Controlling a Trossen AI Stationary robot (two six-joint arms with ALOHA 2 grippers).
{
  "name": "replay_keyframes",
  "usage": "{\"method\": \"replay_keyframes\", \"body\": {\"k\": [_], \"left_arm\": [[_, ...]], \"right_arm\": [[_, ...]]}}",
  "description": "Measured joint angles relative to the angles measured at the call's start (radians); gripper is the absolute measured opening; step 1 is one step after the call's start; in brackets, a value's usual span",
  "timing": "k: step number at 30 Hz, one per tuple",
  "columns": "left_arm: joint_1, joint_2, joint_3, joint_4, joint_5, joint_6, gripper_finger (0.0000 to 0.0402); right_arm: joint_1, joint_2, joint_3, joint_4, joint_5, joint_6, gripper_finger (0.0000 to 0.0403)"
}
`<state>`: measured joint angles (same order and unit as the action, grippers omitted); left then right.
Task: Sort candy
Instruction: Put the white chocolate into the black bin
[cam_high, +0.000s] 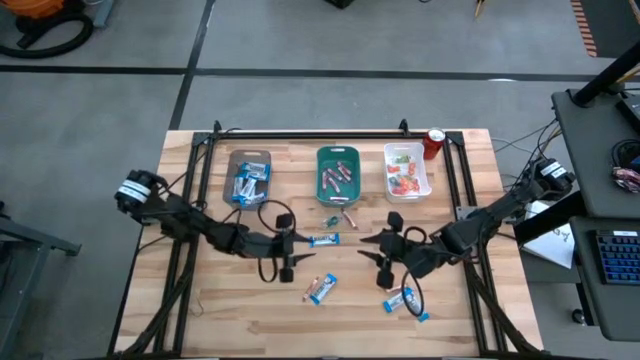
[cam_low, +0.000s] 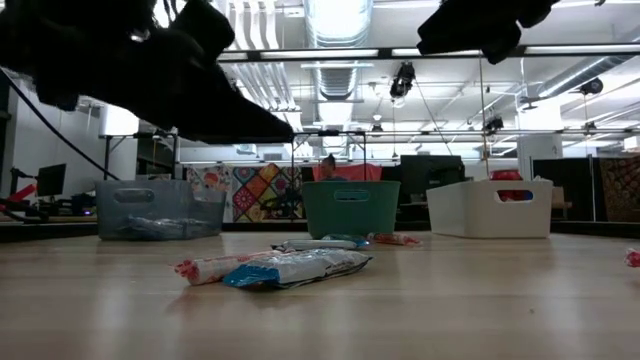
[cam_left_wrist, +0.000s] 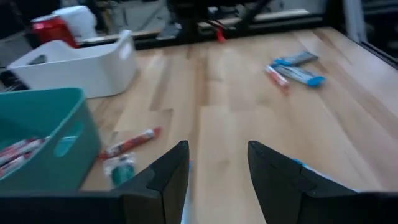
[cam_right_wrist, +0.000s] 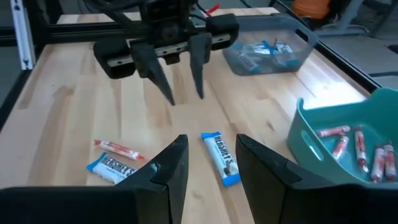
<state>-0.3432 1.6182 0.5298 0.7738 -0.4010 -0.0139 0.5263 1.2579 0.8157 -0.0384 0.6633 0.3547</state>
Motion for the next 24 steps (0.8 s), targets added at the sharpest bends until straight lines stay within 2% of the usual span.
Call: {"method": "replay_keyframes", "body": {"k": [6, 14, 24], "left_arm": [[0.031, 0.115, 0.0, 0.158, 0.001, -0.011, 0.0151], [0.051, 0.271, 0.051, 0.174, -0.033, -0.034, 0.0184], [0.071, 0.331, 0.051, 0.186, -0.058, -0.05, 0.0212]], "right_arm": [[0.0, 0.001, -0.025, 0.036, 0.003, 0.013, 0.0125], [0.0, 0.001, -0.028, 0.045, 0.003, 0.02, 0.0125], [-0.001, 0.002, -0.032, 0.048, 0.003, 0.014, 0.0125]]}}
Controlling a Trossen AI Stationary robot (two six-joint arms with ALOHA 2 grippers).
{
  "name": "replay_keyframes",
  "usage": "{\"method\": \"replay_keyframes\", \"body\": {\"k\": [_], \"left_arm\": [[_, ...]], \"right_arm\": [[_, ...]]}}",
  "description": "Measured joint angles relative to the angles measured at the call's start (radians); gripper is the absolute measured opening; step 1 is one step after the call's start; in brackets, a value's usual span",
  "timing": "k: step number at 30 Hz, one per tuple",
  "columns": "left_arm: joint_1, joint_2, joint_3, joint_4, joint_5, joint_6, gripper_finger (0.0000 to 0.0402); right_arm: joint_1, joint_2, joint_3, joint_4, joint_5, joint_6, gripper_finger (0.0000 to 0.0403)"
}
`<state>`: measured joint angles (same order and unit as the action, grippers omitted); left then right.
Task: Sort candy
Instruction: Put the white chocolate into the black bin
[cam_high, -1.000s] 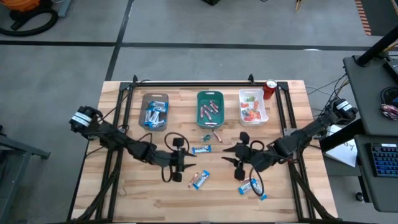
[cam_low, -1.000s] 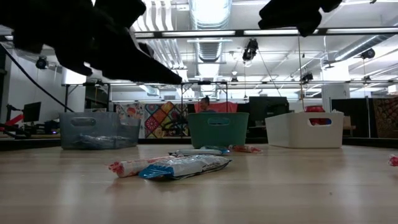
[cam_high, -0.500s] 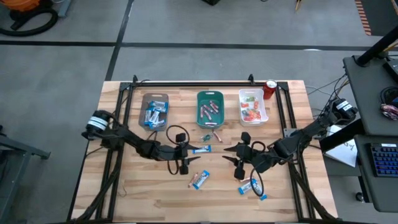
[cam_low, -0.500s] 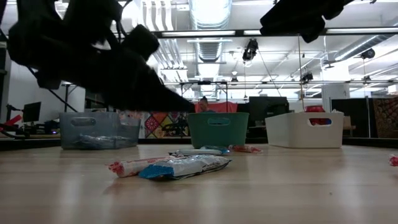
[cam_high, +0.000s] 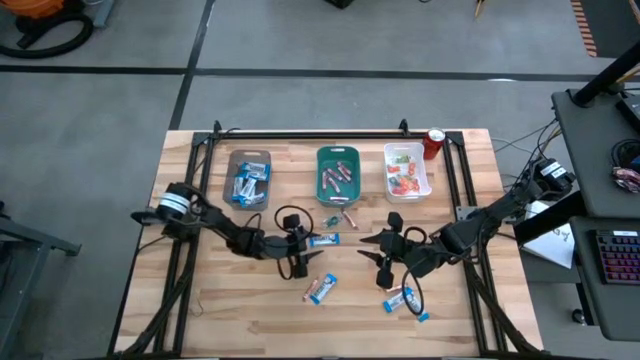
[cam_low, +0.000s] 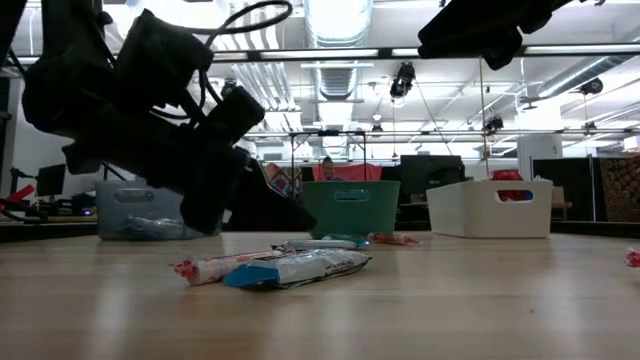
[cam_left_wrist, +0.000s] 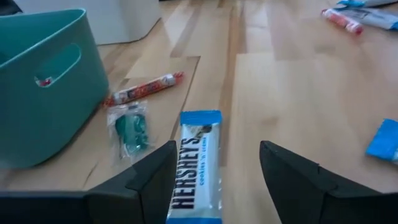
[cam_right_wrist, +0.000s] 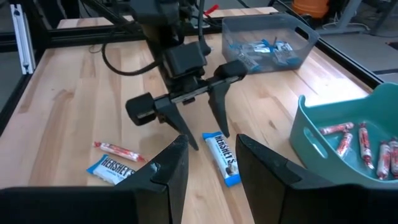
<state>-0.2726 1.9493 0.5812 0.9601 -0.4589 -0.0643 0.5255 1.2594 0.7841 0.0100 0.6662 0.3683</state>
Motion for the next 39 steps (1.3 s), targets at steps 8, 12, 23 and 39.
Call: {"method": "replay_keyframes", "body": {"k": [8, 12, 23, 39], "left_arm": [[0.024, 0.076, 0.002, 0.016, -0.004, -0.042, 0.0213], [0.025, 0.126, 0.0, 0.091, -0.004, -0.055, 0.0211], [0.025, 0.177, -0.02, 0.176, 0.03, -0.103, 0.0095], [-0.007, 0.173, -0.037, 0.266, 0.024, -0.083, 0.0086]], "right_arm": [[0.0, 0.0, -0.002, 0.003, 0.0, 0.002, 0.0125], [0.0, 0.0, -0.003, 0.003, 0.0, 0.002, 0.0125], [0.0, 0.0, -0.003, 0.003, 0.0, 0.014, 0.0125], [0.0, 0.0, -0.003, 0.003, -0.001, 0.033, 0.0125]]}}
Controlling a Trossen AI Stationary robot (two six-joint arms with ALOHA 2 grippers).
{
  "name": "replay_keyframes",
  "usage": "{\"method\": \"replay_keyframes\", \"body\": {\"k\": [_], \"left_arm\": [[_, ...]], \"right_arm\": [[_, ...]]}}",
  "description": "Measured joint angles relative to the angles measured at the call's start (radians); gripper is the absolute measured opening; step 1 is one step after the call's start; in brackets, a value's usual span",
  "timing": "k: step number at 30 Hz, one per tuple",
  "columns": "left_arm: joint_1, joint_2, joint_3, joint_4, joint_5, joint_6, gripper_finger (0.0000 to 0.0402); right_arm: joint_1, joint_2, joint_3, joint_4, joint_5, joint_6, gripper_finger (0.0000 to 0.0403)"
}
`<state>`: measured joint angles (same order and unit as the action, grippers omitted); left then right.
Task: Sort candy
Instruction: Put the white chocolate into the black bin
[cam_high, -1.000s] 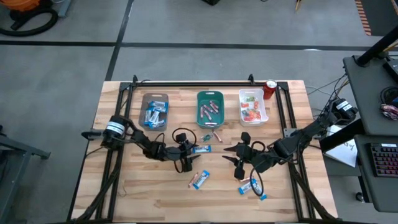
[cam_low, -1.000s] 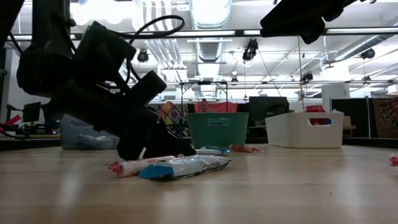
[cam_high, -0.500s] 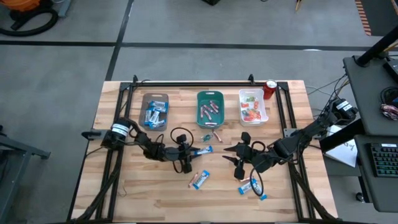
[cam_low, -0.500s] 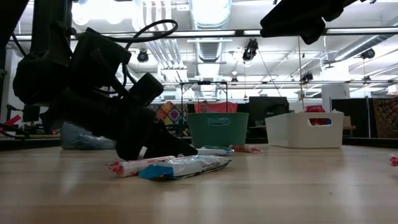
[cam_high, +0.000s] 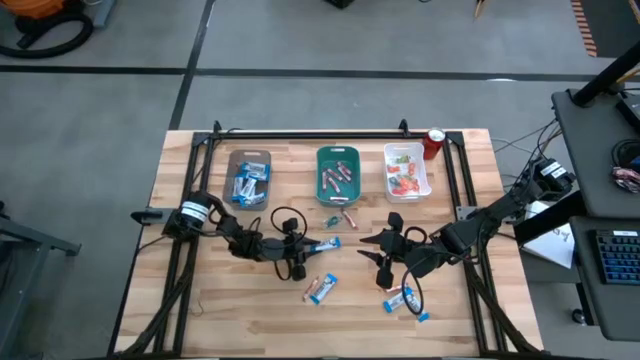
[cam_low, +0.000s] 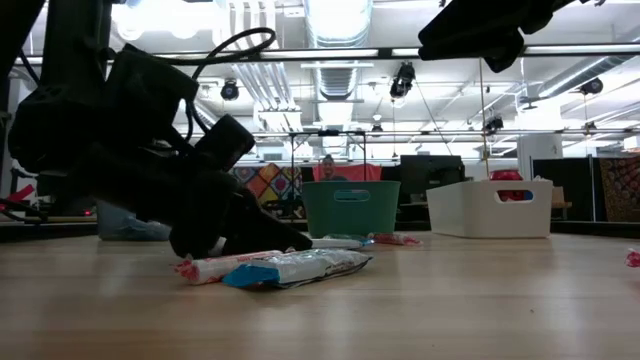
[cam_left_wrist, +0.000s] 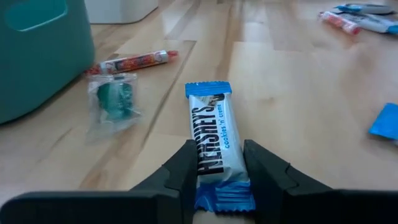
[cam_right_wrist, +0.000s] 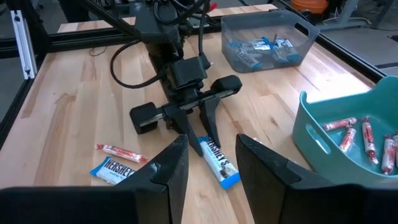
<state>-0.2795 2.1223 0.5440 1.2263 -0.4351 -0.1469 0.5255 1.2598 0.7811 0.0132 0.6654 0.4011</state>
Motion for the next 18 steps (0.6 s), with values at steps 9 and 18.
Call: {"method": "replay_keyframes", "body": {"k": [9, 18], "left_arm": [[-0.02, -0.024, -0.001, 0.013, 0.005, -0.02, 0.0086], [-0.021, -0.116, -0.026, 0.019, -0.001, 0.0, 0.0086]], "right_arm": [[0.0, 0.0, 0.0, 0.0, 0.0, 0.0, 0.0125], [0.0, 0.0, 0.0, 0.001, -0.001, 0.0, 0.0125]]}}
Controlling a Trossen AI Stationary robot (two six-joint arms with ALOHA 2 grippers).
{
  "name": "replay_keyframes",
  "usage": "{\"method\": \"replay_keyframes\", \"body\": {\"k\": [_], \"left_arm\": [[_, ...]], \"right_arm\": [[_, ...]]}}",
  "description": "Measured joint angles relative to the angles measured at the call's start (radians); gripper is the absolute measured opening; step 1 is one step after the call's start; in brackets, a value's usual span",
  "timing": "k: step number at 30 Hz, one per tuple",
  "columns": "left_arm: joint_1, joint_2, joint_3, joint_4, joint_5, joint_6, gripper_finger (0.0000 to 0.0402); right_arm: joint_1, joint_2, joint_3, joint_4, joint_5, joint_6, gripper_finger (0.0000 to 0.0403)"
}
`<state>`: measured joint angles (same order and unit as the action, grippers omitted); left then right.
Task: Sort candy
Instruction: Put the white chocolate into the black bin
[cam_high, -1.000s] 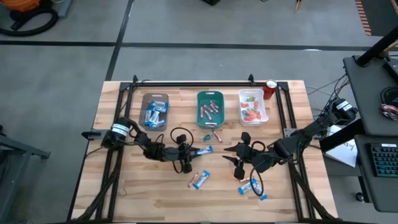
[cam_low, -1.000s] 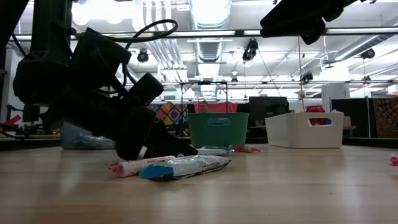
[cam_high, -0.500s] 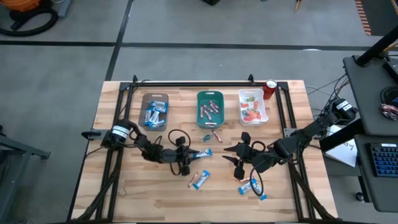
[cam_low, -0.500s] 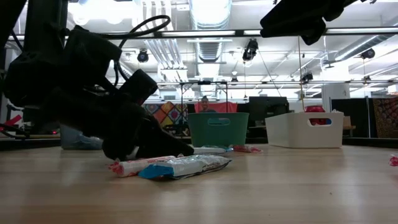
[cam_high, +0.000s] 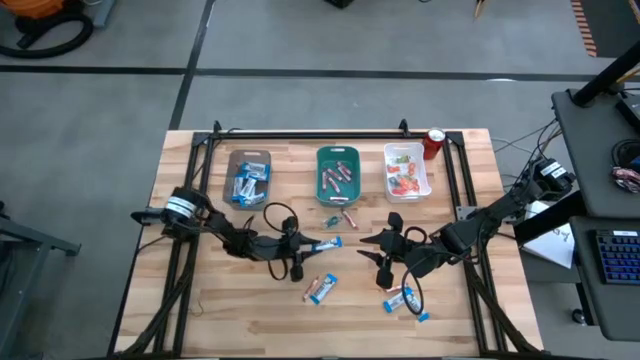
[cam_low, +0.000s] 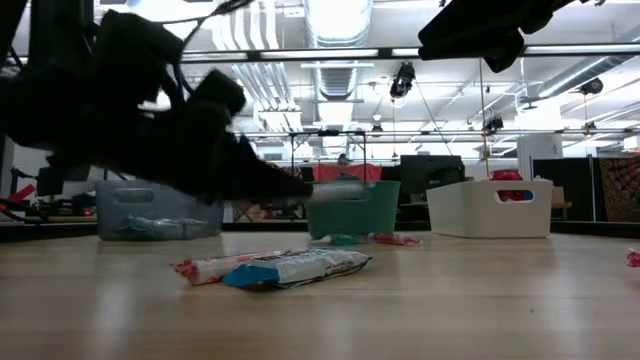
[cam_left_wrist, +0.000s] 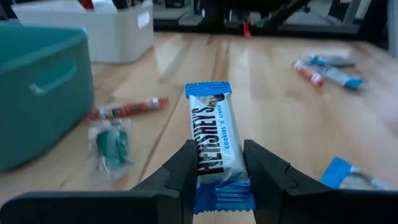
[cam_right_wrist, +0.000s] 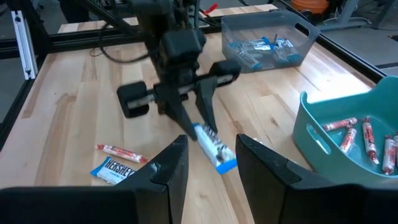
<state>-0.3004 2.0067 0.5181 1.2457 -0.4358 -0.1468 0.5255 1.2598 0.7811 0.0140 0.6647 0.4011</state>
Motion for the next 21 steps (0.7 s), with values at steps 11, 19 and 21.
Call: {"method": "replay_keyframes", "body": {"k": [11, 19, 21], "left_arm": [[0.0, -0.365, -0.177, -0.067, -0.191, -0.009, 0.0086], [0.001, -0.684, -0.262, -0.448, -0.712, -0.182, 0.0086], [0.005, -0.749, -0.262, -0.59, -0.825, -0.279, 0.0086]], "right_arm": [[0.0, 0.0, 0.0, 0.002, 0.0, 0.0, 0.0125], [0.0, 0.0, 0.0, 0.002, 0.0, 0.0, 0.0125], [0.0, 0.0, 0.0, 0.003, 0.0, 0.0, 0.0125]]}}
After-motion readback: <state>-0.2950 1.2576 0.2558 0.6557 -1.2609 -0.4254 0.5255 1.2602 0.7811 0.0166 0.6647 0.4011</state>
